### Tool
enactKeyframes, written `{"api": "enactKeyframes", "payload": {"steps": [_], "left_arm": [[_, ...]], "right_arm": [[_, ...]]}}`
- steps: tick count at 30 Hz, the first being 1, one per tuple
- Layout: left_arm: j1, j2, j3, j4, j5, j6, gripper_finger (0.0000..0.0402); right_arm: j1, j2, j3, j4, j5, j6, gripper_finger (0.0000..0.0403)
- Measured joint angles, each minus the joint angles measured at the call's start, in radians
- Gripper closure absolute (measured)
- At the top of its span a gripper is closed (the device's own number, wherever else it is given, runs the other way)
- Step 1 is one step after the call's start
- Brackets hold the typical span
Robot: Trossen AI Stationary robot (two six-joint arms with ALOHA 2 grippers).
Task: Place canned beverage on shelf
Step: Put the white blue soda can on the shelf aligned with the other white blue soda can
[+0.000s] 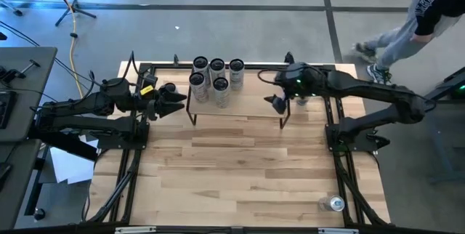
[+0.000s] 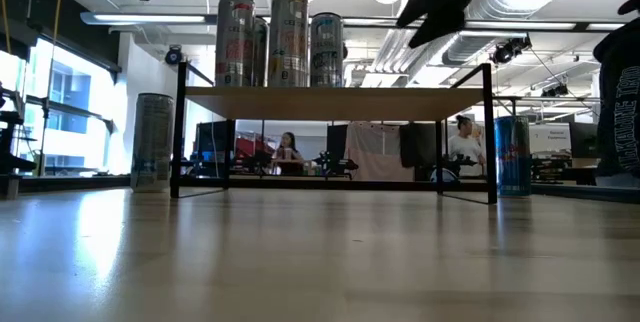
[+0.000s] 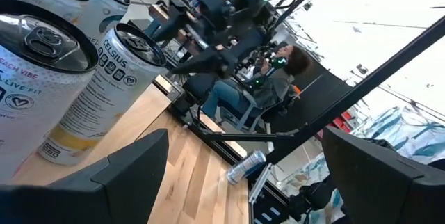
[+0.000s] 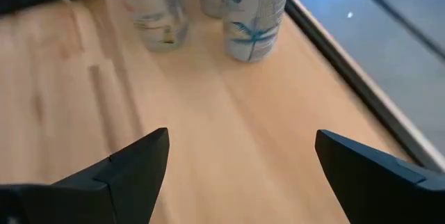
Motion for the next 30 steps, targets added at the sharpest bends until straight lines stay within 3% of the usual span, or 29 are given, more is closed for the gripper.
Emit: {"api": "enactKeyframes", "payload": {"steps": [10, 20, 26, 28, 30], "left_arm": [[0.0, 0.0, 0.0, 0.008, 0.0, 0.021, 0.0051], [0.0, 0.0, 0.0, 0.008, 0.003, 0.083, 0.0051], [0.0, 0.011, 0.075, -0.004, 0.111, 0.042, 0.0051], [0.0, 0.025, 0.141, -0.085, 0.103, 0.07, 0.0051], [0.0, 0.045, 0.225, -0.241, 0.024, 0.121, 0.0051]], "right_arm": [[0.101, -0.187, 0.0, -0.079, 0.0, 0.428, 0.0055], [0.123, -0.23, 0.0, -0.078, 0.001, 0.492, 0.0055], [0.123, -0.218, 0.0, -0.069, 0.001, 0.495, 0.0055], [0.123, -0.216, -0.001, -0.072, 0.001, 0.49, 0.0055], [0.123, -0.213, -0.001, -0.07, 0.001, 0.491, 0.0055]]}}
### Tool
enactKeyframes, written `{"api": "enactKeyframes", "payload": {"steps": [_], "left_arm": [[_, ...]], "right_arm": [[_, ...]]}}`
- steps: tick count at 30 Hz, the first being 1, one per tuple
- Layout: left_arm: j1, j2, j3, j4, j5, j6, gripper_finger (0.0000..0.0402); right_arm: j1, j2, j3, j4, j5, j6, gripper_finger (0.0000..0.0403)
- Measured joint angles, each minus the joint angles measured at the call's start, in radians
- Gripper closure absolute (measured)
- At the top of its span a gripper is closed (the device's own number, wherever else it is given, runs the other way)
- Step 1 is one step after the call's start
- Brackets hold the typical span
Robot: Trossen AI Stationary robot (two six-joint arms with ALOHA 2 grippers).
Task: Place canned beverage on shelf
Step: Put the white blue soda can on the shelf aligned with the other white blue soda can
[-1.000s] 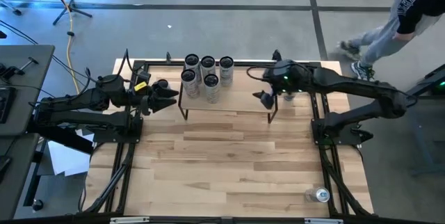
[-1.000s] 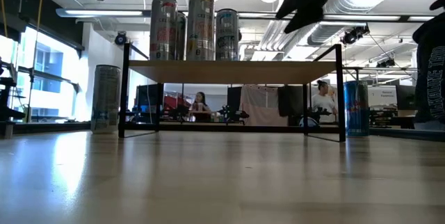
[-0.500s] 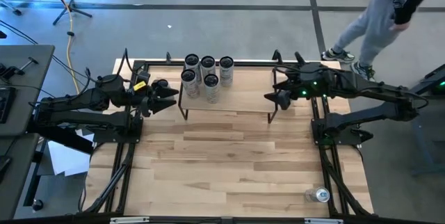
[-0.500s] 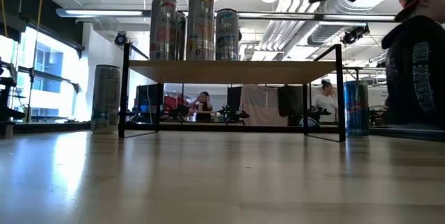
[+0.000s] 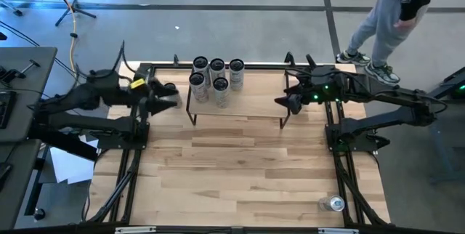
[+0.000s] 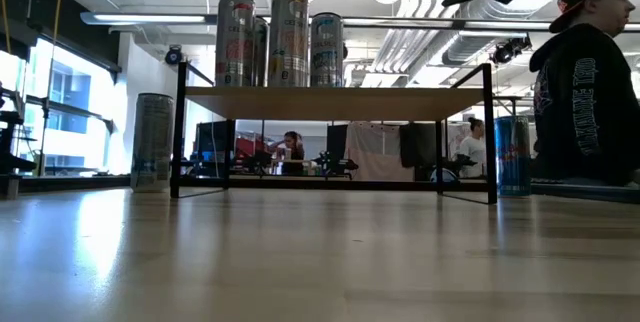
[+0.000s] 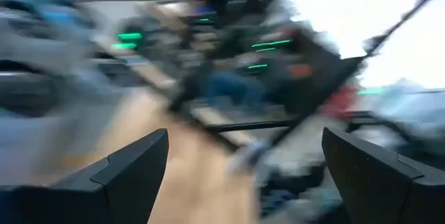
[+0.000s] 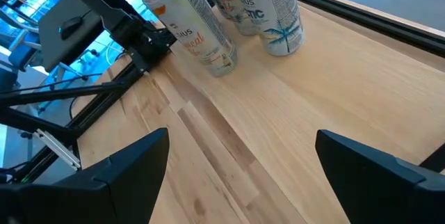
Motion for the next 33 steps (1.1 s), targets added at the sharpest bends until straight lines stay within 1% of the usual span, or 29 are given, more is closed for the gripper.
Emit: {"api": "enactKeyframes", "payload": {"steps": [3, 5, 6, 9, 12, 14, 16, 19, 23, 26, 28, 30, 33], "left_arm": [[0.001, 0.046, 0.135, -0.3, -0.205, 0.049, 0.0051], [0.006, 0.081, 0.203, -0.489, -0.304, 0.031, 0.0051], [0.013, 0.097, 0.22, -0.562, -0.319, 0.01, 0.0051], [0.046, 0.146, 0.22, -0.766, -0.311, -0.03, 0.0051], [0.088, 0.206, 0.186, -0.898, -0.311, -0.037, 0.0051], [0.125, 0.233, 0.147, -0.911, -0.31, 0.014, 0.0051], [0.169, 0.252, 0.115, -0.878, -0.279, 0.103, 0.0051], [0.239, 0.26, 0.066, -0.795, -0.213, 0.281, 0.0051], [0.347, 0.254, 0.056, -0.773, -0.198, 0.494, 0.0051], [0.421, 0.247, 0.055, -0.772, -0.125, 0.669, 0.0051], [0.478, 0.252, 0.055, -0.776, -0.066, 0.757, 0.0051], [0.543, 0.261, 0.055, -0.777, 0.007, 0.809, 0.0051], [0.639, 0.283, 0.055, -0.77, 0.055, 0.868, 0.0051]], "right_arm": [[0.0, 0.004, 0.0, -0.006, 0.0, -0.001, 0.0055], [0.0, 0.008, 0.0, -0.005, 0.0, -0.001, 0.0055], [0.0, 0.011, 0.0, -0.01, 0.0, -0.003, 0.0055], [0.0, 0.017, 0.0, -0.013, 0.0, -0.003, 0.0055], [0.0, 0.024, 0.0, -0.018, 0.0, -0.004, 0.0055], [0.0, 0.028, 0.0, -0.021, 0.0, -0.004, 0.0055], [0.0, 0.034, 0.0, -0.017, 0.0, -0.007, 0.0055], [0.0, 0.046, 0.0, -0.018, 0.0, -0.022, 0.0055], [0.0, 0.061, 0.0, -0.017, -0.001, -0.022, 0.0055], [0.0, 0.071, 0.0, -0.015, -0.003, -0.022, 0.0055], [0.0, 0.08, 0.0, -0.017, -0.005, -0.022, 0.0055], [0.0, 0.089, 0.0, -0.016, -0.005, -0.022, 0.0055], [0.0, 0.106, 0.0, -0.016, -0.006, -0.022, 0.0055]]}}
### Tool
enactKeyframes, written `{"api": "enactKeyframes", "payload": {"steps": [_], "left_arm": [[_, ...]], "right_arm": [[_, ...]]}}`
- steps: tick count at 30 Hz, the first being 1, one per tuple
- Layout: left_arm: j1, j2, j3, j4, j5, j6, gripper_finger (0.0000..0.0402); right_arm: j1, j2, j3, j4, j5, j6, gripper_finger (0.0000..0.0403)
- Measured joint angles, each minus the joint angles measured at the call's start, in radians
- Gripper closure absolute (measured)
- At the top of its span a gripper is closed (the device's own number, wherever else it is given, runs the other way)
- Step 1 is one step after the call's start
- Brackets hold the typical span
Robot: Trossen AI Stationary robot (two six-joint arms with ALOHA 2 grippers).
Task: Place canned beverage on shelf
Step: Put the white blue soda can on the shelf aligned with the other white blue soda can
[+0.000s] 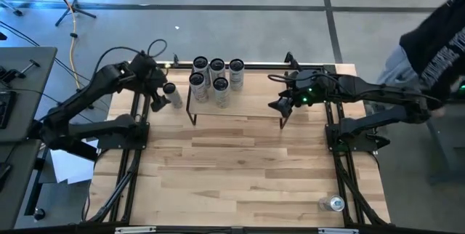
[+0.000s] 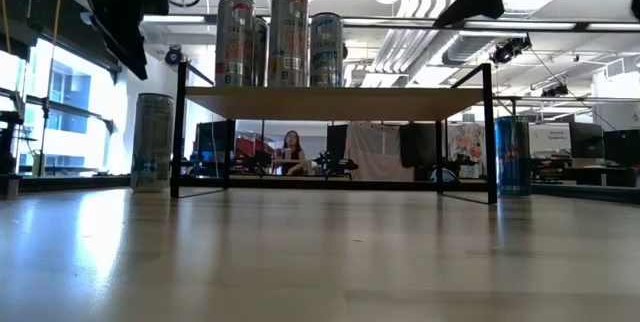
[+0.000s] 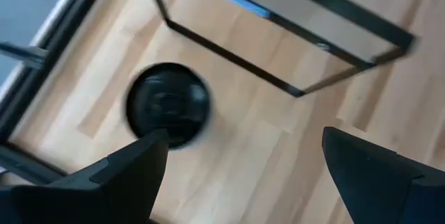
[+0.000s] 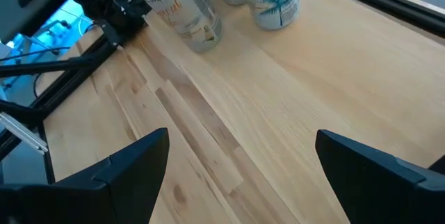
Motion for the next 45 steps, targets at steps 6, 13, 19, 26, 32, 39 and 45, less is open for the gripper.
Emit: {"api": "enactKeyframes", "payload": {"steps": [6, 13, 19, 26, 32, 39, 45], "left_arm": [[0.142, 0.059, 0.0, 0.066, 0.033, 0.109, 0.0051], [0.19, 0.153, 0.0, 0.065, 0.102, 0.11, 0.0051], [0.19, 0.198, 0.0, 0.071, 0.049, 0.112, 0.0051], [0.19, 0.264, 0.0, 0.074, 0.002, 0.109, 0.0051], [0.19, 0.296, 0.0, 0.076, 0.004, 0.094, 0.0051], [0.189, 0.3, 0.0, 0.079, 0.006, 0.091, 0.0059], [0.189, 0.3, 0.0, 0.079, 0.007, 0.086, 0.0128]], "right_arm": [[0.0, 0.033, 0.0, 0.0, -0.029, 0.0, 0.0055], [0.0, 0.064, 0.0, -0.003, -0.072, -0.001, 0.0055], [0.0, 0.068, 0.0, -0.003, -0.086, 0.0, 0.0055], [0.0, 0.069, 0.0, -0.002, -0.086, 0.0, 0.0055], [0.0, 0.069, 0.0, -0.002, -0.086, 0.0, 0.0055], [0.0, 0.069, 0.0, -0.002, -0.086, -0.001, 0.0055], [0.0, 0.069, 0.0, -0.001, -0.085, -0.004, 0.0055]]}}
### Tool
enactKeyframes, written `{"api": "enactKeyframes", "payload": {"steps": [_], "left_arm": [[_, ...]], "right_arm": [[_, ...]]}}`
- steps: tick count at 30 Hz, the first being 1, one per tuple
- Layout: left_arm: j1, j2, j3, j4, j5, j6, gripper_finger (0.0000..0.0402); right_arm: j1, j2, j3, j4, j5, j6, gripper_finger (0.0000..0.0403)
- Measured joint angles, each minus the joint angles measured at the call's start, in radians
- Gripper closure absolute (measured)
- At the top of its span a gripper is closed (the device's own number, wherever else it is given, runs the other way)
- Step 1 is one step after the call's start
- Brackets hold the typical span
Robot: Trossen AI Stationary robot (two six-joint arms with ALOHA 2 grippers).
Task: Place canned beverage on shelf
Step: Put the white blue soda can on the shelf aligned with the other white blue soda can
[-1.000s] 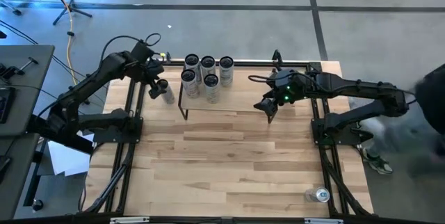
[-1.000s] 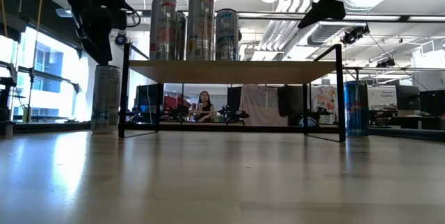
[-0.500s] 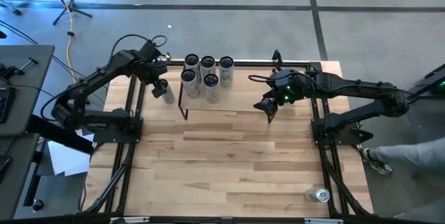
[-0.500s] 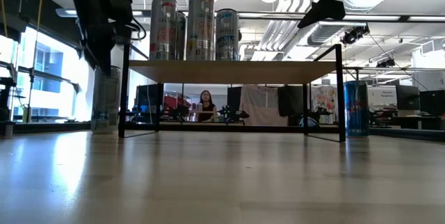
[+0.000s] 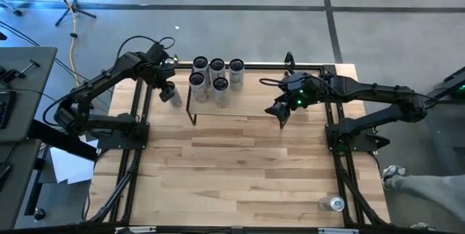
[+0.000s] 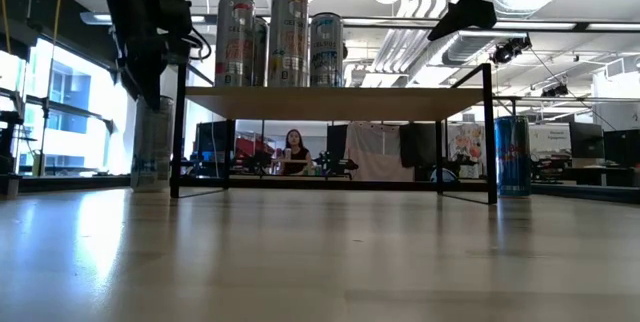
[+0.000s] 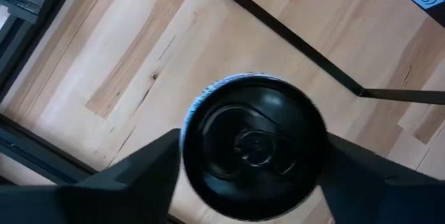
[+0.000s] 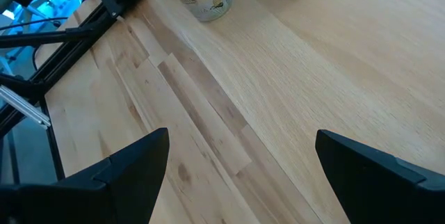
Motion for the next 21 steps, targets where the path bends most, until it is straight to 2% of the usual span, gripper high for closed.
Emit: {"api": "enactKeyframes", "payload": {"steps": [5, 8, 15, 21], "left_arm": [[-0.001, -0.014, 0.001, -0.007, -0.025, -0.041, 0.0209], [0.001, -0.035, 0.024, -0.052, -0.067, -0.074, 0.021], [-0.006, -0.098, 0.163, -0.228, -0.048, -0.223, 0.021], [-0.061, -0.157, 0.314, -0.414, -0.04, -0.352, 0.021]], "right_arm": [[0.0, 0.0, 0.0, 0.0, 0.0, 0.003, 0.0055], [0.0, 0.0, 0.0, 0.001, 0.0, 0.003, 0.0055], [0.0, 0.0, 0.0, 0.002, 0.0, 0.003, 0.0055], [0.0, 0.0, 0.0, 0.003, 0.0, 0.003, 0.0055]]}}
